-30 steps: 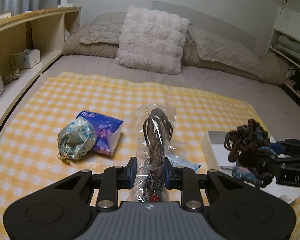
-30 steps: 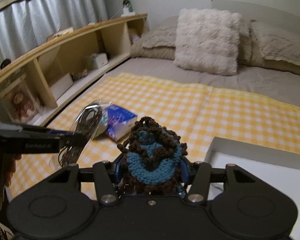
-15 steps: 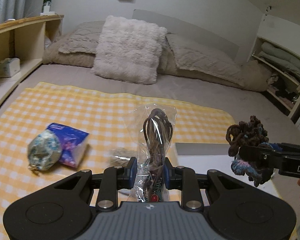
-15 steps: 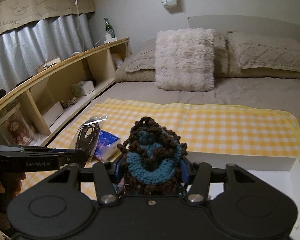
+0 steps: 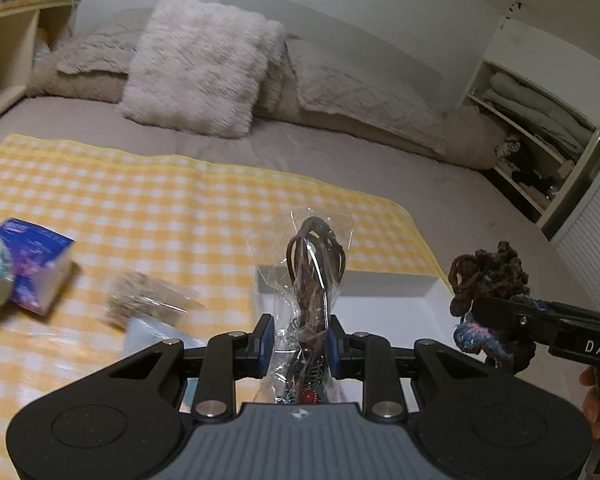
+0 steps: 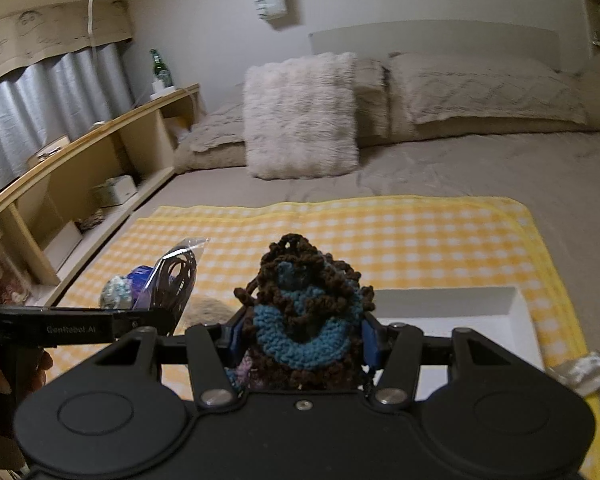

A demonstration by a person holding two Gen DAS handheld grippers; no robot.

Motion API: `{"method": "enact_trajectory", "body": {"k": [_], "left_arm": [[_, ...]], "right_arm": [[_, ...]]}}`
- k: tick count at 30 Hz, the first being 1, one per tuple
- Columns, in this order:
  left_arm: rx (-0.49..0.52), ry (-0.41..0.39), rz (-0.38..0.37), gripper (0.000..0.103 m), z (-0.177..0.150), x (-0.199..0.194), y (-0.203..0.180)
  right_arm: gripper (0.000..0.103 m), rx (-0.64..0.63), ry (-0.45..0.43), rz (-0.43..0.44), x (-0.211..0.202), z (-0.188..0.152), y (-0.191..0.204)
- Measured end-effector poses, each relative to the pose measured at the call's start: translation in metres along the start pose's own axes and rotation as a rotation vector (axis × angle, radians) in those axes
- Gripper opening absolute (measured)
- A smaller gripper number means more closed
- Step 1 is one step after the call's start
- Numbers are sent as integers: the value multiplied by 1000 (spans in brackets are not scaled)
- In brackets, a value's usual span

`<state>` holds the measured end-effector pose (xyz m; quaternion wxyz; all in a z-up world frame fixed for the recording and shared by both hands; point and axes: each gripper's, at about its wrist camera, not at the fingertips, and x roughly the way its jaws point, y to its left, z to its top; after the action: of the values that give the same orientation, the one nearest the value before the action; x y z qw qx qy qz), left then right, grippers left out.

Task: Organize soft objects
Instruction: 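Carry the bagged cable with the left gripper while the right gripper carries the crocheted pouch into the box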

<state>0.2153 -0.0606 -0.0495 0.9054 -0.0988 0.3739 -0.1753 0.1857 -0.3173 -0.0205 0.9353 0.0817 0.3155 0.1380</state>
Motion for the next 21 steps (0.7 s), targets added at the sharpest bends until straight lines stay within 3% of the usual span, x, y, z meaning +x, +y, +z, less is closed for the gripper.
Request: {"method": "enact_trajectory", "body": {"k": [12, 21], "left_arm": [[-124, 89, -124, 28, -16, 58, -37], [-215, 194, -171, 28, -41, 103, -55]], "right_arm": [[55, 42, 82, -98, -2, -15, -57], [56, 46, 176, -106, 5, -31, -80]]}}
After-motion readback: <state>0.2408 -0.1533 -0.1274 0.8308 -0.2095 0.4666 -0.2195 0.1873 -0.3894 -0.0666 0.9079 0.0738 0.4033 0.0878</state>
